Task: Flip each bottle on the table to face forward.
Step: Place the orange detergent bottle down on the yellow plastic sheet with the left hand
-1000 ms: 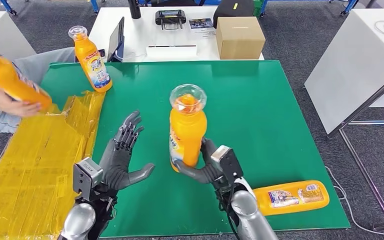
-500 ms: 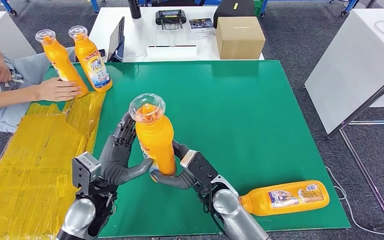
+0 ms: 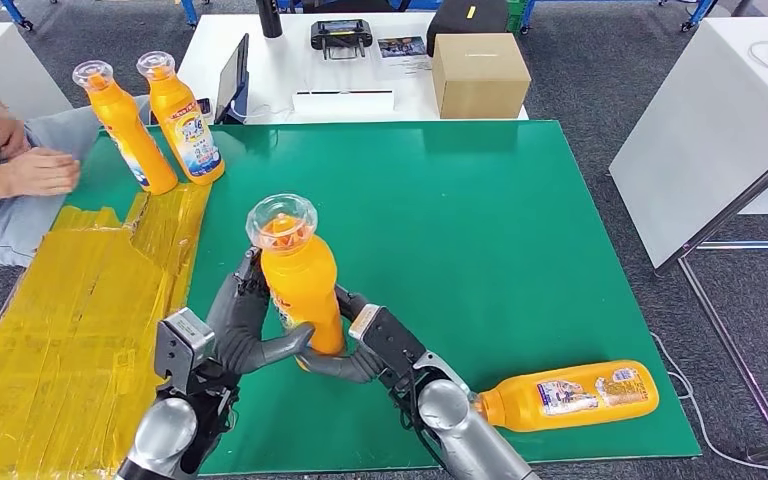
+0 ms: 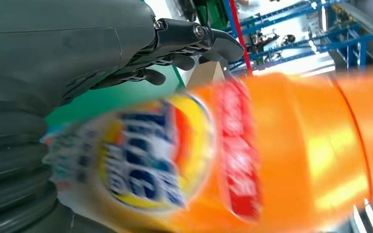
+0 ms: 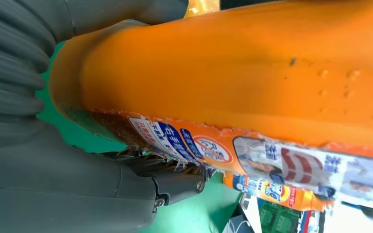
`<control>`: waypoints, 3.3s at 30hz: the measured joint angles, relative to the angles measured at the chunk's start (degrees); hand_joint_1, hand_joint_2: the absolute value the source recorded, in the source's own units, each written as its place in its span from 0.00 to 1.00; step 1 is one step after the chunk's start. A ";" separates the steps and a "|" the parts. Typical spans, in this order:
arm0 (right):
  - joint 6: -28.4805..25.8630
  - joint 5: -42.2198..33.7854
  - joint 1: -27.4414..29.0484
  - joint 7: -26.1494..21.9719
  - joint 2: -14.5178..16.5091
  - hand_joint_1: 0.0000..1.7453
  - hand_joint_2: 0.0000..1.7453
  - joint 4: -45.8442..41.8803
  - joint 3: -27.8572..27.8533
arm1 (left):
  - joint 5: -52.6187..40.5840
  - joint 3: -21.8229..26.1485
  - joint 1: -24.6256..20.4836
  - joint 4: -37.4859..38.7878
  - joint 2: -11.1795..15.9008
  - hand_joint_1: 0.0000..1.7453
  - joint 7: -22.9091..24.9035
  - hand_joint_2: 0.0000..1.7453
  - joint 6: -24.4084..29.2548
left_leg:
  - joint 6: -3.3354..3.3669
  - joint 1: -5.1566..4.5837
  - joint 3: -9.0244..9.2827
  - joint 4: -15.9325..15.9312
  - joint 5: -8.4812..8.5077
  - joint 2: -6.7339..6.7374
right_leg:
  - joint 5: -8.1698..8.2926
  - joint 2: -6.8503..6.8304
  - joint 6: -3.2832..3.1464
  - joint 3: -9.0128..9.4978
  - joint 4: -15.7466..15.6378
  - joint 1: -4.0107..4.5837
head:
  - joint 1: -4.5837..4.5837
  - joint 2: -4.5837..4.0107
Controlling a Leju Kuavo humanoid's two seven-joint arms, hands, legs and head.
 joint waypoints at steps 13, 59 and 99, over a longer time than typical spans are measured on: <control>-1.72 1.28 -0.05 -0.17 -0.02 1.00 1.00 1.87 0.22 | -2.38 -1.84 0.03 0.01 0.42 0.00 -0.74 1.00 -0.23 | 0.00 0.00 0.00 0.00 0.00 0.00 | 0.00 0.00 0.00 0.00 0.00 0.00 | 0.00 0.00; -3.37 1.37 5.38 -7.17 -2.15 0.00 1.00 -7.93 -2.45 | -25.79 3.34 0.98 -2.28 1.86 1.00 1.34 1.00 18.89 | 0.00 0.00 0.00 0.00 -0.01 0.00 | 0.00 0.00 0.00 -0.03 0.00 0.00 | 0.00 0.00; -1.93 4.26 11.49 -14.63 -7.47 0.00 1.00 -31.21 -11.61 | -69.73 4.84 -21.73 52.35 15.31 0.00 12.64 1.00 28.37 | -0.02 0.00 0.16 0.00 0.02 0.11 | 0.03 0.04 -0.03 0.13 0.03 -0.01 | 0.01 0.00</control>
